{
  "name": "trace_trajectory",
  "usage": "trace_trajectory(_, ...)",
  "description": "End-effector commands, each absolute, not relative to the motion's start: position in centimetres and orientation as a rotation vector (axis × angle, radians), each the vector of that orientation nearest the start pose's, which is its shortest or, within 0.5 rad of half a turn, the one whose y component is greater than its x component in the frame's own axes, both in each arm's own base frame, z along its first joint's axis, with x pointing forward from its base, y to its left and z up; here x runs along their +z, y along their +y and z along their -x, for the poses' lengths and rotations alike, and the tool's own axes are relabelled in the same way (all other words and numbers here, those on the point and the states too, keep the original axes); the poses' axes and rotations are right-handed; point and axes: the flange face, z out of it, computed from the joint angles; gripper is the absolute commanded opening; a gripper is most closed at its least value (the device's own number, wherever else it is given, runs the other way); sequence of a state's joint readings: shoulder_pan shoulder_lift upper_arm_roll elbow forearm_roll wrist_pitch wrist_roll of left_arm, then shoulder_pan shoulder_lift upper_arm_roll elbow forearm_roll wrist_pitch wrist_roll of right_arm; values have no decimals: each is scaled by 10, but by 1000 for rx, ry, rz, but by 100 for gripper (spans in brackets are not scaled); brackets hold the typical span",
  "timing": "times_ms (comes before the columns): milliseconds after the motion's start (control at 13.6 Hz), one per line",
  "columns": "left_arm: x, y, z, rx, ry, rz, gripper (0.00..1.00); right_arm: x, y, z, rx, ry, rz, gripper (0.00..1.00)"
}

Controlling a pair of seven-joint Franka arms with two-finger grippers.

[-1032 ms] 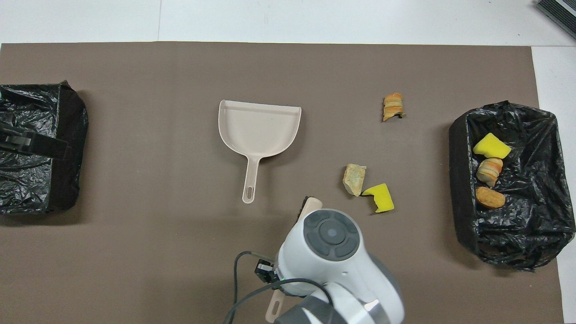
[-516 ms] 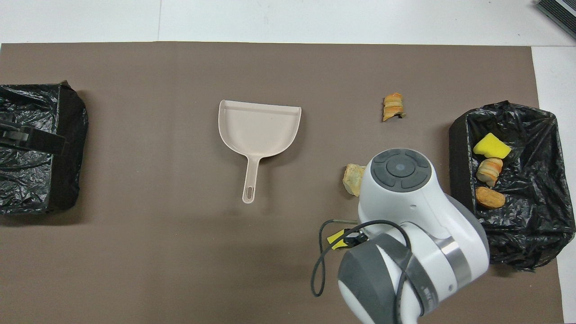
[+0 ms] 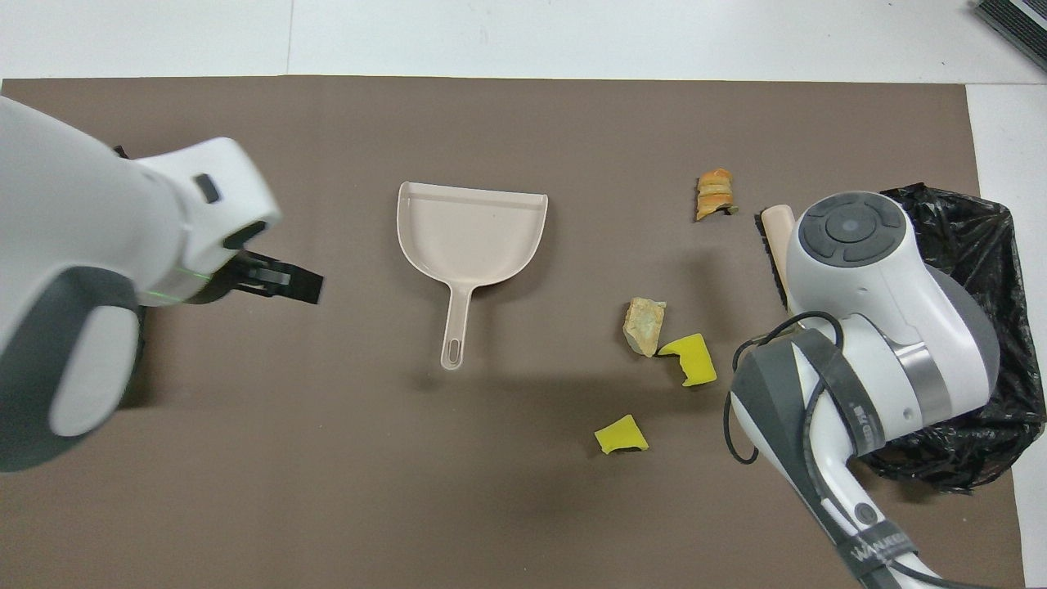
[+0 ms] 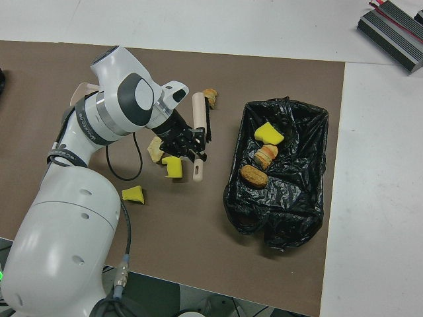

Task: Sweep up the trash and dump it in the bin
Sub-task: 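Grasp the brush with the right gripper while the left gripper reaches the dustpan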

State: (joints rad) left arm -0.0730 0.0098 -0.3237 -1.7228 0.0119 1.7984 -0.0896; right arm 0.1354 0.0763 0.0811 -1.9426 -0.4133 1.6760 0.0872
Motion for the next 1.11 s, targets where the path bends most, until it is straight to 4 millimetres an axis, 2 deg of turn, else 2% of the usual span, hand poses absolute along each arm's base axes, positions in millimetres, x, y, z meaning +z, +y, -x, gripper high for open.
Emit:
trace_trajectory(0, 507, -270, -519, -119, 423, 3144, 100, 410, 60, -583, 410, -664, 3568, 0)
trace_trajectory(221, 439, -318, -534, -121, 355, 3234, 100, 394, 38, -626, 341, -742, 3614, 0)
trace_trajectory(295, 427, -323, -536, -110, 357, 3239, 100, 381, 35, -633, 344, -795, 3627, 0)
trace_trajectory(442, 396, -331, -530, -58, 387, 3223, 100, 360, 39, -650, 298, -860, 3624, 0)
trace_trajectory(516, 388, -333, -524, -56, 387, 3218, 100, 354, 41, -657, 288, -864, 3619, 0)
trace_trajectory(663, 371, -341, -513, -68, 356, 3231, 100, 351, 59, -659, 270, -891, 3597, 0)
trace_trajectory(737, 367, -341, -511, -84, 347, 3239, 100, 346, 77, -653, 293, -939, 3577, 0)
trace_trajectory(958, 359, -341, -508, -68, 321, 3240, 63, 338, 97, -632, 365, -1004, 3510, 0)
trace_trajectory(1032, 359, -341, -508, -68, 323, 3240, 51, 338, 104, -625, 386, -1082, 3482, 0)
